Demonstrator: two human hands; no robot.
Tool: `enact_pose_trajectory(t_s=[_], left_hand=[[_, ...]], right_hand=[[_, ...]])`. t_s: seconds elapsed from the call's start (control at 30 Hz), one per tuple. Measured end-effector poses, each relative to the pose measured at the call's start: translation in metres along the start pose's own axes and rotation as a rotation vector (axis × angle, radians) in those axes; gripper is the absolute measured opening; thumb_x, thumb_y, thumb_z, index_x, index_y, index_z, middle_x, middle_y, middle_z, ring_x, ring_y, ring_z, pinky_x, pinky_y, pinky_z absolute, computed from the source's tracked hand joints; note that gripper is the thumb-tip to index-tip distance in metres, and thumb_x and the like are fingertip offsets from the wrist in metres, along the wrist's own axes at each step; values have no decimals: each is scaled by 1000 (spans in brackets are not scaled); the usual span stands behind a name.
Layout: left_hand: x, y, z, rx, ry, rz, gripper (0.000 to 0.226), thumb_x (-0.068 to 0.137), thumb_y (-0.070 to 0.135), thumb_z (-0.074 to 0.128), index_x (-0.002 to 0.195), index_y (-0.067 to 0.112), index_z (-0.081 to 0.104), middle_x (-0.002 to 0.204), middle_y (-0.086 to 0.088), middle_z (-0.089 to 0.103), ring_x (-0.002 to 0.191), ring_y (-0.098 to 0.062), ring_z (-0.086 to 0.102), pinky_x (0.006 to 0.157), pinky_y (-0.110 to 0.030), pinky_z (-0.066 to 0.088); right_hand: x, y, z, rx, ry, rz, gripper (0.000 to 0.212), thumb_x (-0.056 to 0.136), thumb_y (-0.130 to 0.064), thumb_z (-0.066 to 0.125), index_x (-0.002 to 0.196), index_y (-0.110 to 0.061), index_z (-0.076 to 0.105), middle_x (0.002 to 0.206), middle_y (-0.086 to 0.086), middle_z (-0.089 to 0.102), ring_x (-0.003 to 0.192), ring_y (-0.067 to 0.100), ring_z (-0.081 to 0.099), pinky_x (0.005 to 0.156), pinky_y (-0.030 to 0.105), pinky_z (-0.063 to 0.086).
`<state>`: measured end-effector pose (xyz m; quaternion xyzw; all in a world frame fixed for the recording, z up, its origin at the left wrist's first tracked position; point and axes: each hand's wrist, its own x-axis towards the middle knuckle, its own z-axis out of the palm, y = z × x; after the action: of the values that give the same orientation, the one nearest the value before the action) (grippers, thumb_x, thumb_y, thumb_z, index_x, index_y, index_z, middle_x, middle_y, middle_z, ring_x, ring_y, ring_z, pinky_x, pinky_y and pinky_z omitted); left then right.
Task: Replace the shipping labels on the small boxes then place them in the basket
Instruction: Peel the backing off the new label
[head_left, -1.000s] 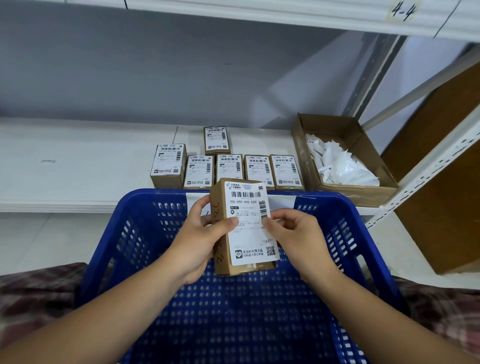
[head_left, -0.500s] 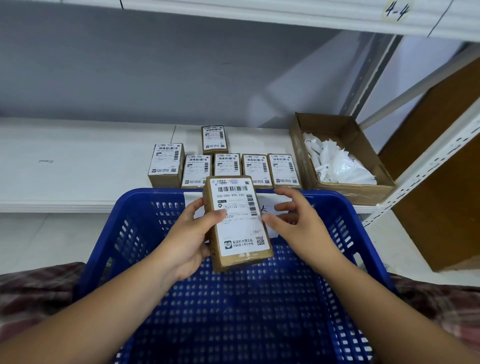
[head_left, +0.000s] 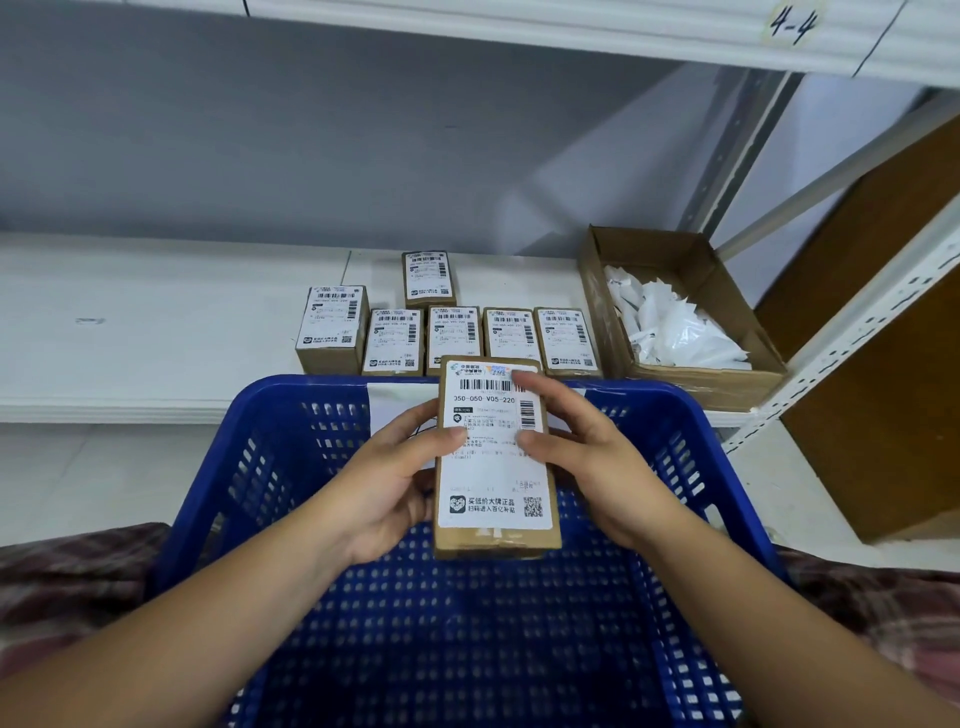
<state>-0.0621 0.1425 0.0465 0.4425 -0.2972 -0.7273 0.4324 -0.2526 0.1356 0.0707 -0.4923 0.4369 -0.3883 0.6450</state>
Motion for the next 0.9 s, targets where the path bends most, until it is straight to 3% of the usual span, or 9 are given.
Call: enact_pose_trajectory(t_s=[0.2,0.3,0.4,0.53,0.63,0.73,0.83,0.9], left_hand=[[-2,-3,1,-11,9,-23,49,78,21,61,126,17,57,115,-12,68,108,-32,63,94,-53,49],[-2,-4,0,-35,40,-32,40,85,22,57,125,15,58,117,-13,67,109,-33,63,95,-53,48],[-1,-5,0,-49,33,-32,38,89,23,56,126,16,58,120,-13,65,111,-33,62,98,-54,45],[-5,-3,2,-9,-110,-21,49,85,15,63,131,23,51,123,-10,64,112,-30,62,93,-50,50],[-10,0,1,30,-240,-91,78,68,13,80,133,38,45,124,-5,64,111,-28,63,88,-43,54],[-10,4,-7,48,-344,-133,107,50,15,92,138,42,37,131,-5,59,118,-29,58,93,-43,50],[-12,6,-6,151,-339,-110,100,58,14,84,138,47,32,130,0,60,117,-24,59,94,-43,50],[-13,1,-1,308,-255,-62,94,61,26,81,135,50,29,124,10,63,113,-15,61,94,-40,51]], right_hand=[[1,-1,-5,-93,-109,62,63,83,-13,69,125,-54,46,133,-13,55,115,14,64,93,36,55],[1,-4,-11,-145,-254,153,82,68,-20,79,125,-62,37,140,-4,51,126,17,56,102,40,50],[1,-5,-17,-267,-347,192,102,66,-23,89,128,-70,24,143,-3,50,124,14,58,107,41,45],[1,-4,-17,-329,-282,148,120,63,-25,91,133,-69,4,139,0,52,116,15,63,105,42,47],[0,-1,-17,-320,-207,97,120,63,-30,86,140,-64,1,142,-8,50,121,10,59,107,41,45],[1,-1,-21,-314,-217,93,120,63,-34,89,138,-65,1,140,-7,52,125,10,55,107,38,45],[0,0,-22,-337,-249,92,122,64,-32,89,138,-67,-1,141,-4,52,123,10,58,106,38,46],[-1,4,-17,-412,-250,83,121,71,-25,86,141,-64,-6,144,-9,47,123,9,57,106,34,46]])
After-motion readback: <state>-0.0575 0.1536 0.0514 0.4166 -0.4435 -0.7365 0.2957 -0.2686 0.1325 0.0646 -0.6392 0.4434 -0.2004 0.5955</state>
